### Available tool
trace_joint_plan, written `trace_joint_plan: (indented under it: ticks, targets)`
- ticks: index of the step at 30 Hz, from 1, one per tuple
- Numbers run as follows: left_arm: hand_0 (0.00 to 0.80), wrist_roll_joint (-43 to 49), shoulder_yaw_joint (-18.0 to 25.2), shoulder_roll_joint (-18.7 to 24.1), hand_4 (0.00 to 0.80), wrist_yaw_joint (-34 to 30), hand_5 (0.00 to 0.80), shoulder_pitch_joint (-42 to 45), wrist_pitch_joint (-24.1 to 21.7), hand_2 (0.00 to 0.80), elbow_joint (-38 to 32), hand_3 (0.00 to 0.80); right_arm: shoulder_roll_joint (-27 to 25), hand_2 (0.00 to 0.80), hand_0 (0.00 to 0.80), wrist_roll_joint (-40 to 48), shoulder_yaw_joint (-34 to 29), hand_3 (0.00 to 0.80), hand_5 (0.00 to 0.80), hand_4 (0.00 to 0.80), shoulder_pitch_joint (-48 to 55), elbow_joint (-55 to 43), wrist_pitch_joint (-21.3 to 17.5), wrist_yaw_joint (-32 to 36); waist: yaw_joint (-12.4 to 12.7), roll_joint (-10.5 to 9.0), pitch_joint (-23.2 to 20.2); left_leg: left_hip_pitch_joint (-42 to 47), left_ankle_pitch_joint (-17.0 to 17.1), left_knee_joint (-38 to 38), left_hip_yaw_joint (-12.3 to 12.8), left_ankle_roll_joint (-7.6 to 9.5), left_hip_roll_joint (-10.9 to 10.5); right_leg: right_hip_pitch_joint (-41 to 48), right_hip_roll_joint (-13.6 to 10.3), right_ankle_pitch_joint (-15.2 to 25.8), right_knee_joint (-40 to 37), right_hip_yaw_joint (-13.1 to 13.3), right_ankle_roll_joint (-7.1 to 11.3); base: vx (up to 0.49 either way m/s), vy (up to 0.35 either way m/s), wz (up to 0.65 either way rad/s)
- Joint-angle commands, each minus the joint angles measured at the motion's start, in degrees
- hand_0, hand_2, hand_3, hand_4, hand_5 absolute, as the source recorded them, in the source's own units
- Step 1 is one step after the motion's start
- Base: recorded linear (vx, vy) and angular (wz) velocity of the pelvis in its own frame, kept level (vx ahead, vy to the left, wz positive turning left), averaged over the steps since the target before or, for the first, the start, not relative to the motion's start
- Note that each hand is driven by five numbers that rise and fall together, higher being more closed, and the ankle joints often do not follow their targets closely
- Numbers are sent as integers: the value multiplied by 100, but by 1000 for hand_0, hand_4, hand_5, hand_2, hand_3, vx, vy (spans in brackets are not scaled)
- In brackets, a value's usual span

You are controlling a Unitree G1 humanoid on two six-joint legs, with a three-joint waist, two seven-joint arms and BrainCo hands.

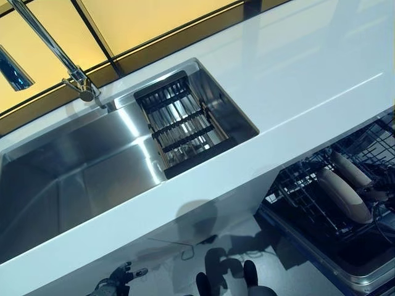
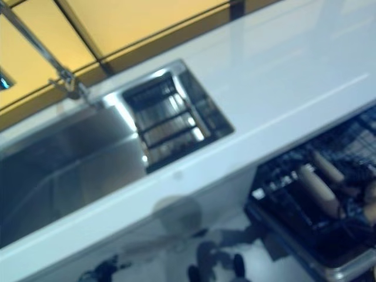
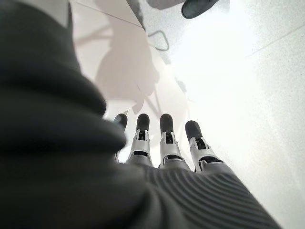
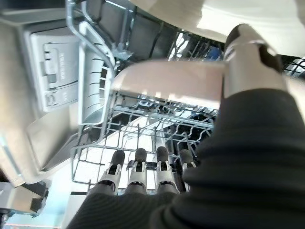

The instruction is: Take plates into dishwasher

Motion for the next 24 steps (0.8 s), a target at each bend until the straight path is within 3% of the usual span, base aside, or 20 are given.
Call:
trace_joint_plan:
  ticks: [1, 14, 17, 24]
  targets:
    - [0, -12, -37, 293, 0, 26, 0, -121, -78, 0, 334, 0, -429, 0, 0, 13, 73, 0, 0, 0, -451, 10, 159, 185, 81, -615, -414, 304, -609, -16, -94, 101, 3, 64, -167, -304, 3, -57, 377, 5, 3, -4]
    - [0, 129, 53, 448, 0, 171, 0, -118, -6, 0, 680, 0, -1661, 0, 0, 446, -381, 0, 0, 0, -458, 22, 323, 650, -76, -1189, -744, 489, -704, -16, 135, 86, 151, 187, -25, -322, 3, 112, 412, 30, 12, -4]
    - [0, 296, 133, 466, 0, 136, 0, -25, 6, 0, 791, 0, -1813, 0, 0, 458, -743, 0, 0, 0, -107, -21, 257, 706, -128, -1295, -877, 556, -710, -16, 207, 69, 200, 244, 14, -339, 3, 190, 421, 91, -24, -10]
    - [0, 602, 249, 564, 0, 164, 0, 77, 537, 0, 977, 0, -1841, 0, 0, 1257, -1829, 0, 0, 0, 967, -304, 115, 345, -232, -1412, -1037, 669, -718, -16, 295, 79, 304, 334, 108, -341, 3, 273, 398, 76, -97, -7]
